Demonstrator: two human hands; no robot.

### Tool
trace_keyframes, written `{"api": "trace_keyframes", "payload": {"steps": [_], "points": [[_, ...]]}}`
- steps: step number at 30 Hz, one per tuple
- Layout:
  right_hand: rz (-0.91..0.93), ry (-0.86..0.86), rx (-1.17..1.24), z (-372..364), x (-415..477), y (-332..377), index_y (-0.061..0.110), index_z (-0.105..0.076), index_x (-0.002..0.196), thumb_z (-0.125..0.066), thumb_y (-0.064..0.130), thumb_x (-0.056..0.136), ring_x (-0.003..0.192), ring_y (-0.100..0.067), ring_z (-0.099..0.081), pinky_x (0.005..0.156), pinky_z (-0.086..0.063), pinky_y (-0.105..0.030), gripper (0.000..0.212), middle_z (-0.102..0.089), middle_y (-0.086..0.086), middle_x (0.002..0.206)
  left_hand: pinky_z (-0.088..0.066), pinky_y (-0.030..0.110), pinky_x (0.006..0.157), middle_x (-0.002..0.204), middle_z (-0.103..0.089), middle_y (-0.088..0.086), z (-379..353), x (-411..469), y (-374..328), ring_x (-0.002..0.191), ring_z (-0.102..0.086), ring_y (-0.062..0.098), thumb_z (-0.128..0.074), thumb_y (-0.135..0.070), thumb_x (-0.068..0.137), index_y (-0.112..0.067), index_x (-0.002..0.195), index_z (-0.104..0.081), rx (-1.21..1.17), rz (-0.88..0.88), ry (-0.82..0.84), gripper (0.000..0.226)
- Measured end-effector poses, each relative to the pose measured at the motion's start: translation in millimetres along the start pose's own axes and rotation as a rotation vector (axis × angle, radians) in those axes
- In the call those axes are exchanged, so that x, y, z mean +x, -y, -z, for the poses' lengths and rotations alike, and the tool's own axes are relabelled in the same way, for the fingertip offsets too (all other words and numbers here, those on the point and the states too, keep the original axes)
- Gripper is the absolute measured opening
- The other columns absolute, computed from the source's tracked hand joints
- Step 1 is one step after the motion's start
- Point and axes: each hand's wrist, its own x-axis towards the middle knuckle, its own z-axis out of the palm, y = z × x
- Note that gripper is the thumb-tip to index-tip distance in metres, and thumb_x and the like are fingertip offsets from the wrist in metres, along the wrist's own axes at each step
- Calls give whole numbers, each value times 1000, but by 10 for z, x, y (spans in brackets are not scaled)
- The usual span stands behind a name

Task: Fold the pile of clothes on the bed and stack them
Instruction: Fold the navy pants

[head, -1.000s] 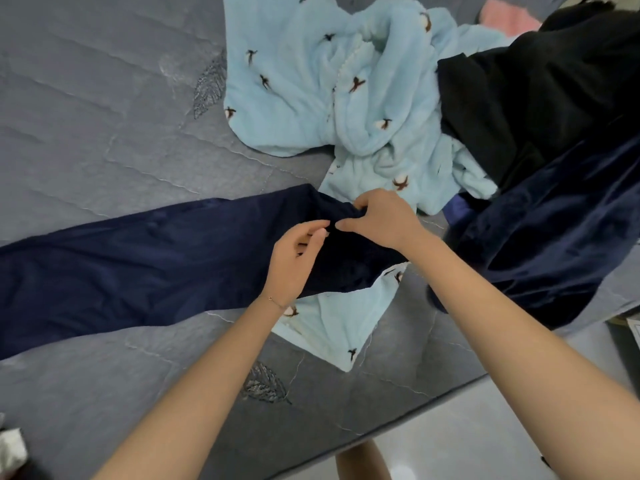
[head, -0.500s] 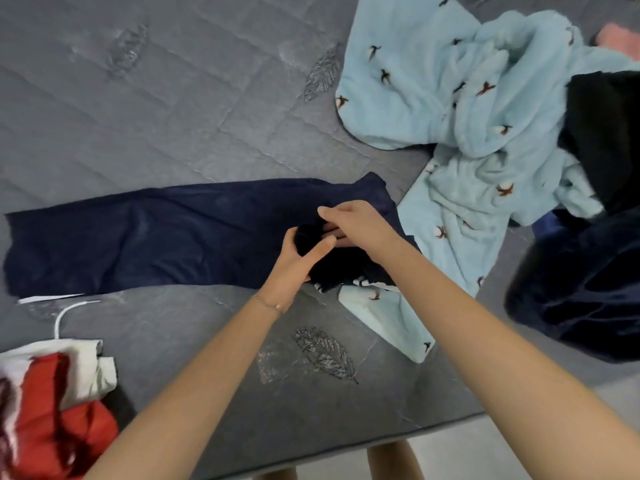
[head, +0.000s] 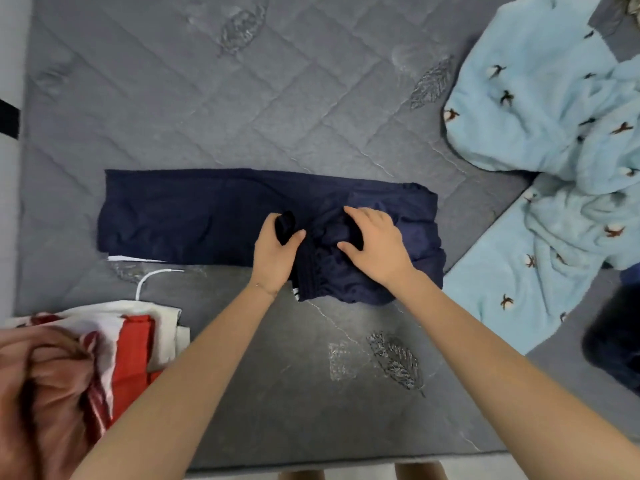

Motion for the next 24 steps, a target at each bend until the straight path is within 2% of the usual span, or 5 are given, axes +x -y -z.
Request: {"api": "trace_keyframes", "payload": {"steps": [5, 12, 16, 20, 24], "points": [[-39, 50, -160, -372, 149, 416, 31, -12, 156, -54, 51, 94, 150, -29, -6, 122, -7, -49, 78, -15, -3, 163, -39, 1, 80, 107, -61, -7, 735, 279, 143, 93, -55, -3, -60, -16, 96, -9, 119, -56, 87, -71, -73, 24], [-133, 129, -253, -784, 461, 819, 37, -5, 156, -46, 64, 92, 151, -27, 9, 120, 3, -54, 81, 4, 0, 165, -40, 2, 76, 98, -59, -12, 1652, 739, 383, 82, -53, -13, -59, -17, 97, -10, 115, -56, 151, -89, -182, 19], [-143, 111, -258, -939, 608, 1034, 38, -2, 156, -43, 72, 87, 150, -27, 12, 119, 5, -56, 87, 7, 1, 165, -42, 4, 81, 110, -61, -4, 2049, 1030, 514, 94, -55, 0, -61, -19, 96, -6, 122, -55, 163, -49, -241, 30], [-131, 114, -276, -1040, 742, 1207, 40, 1, 155, -42, 75, 86, 150, -28, 13, 119, 5, -57, 89, 8, 1, 165, -44, 30, 103, 127, -61, 3, 2258, 1291, 639, 117, -55, 16, -65, -27, 94, -9, 131, -54, 169, -3, -230, 43], [-113, 109, -302, -1103, 855, 1368, 40, 1, 155, -39, 77, 85, 150, -27, 13, 119, 6, -56, 88, 6, 1, 165, -43, 34, 105, 130, -60, 5, 2444, 1448, 707, 119, -55, 18, -65, -28, 94, -8, 133, -54, 179, 27, -251, 45]]}}
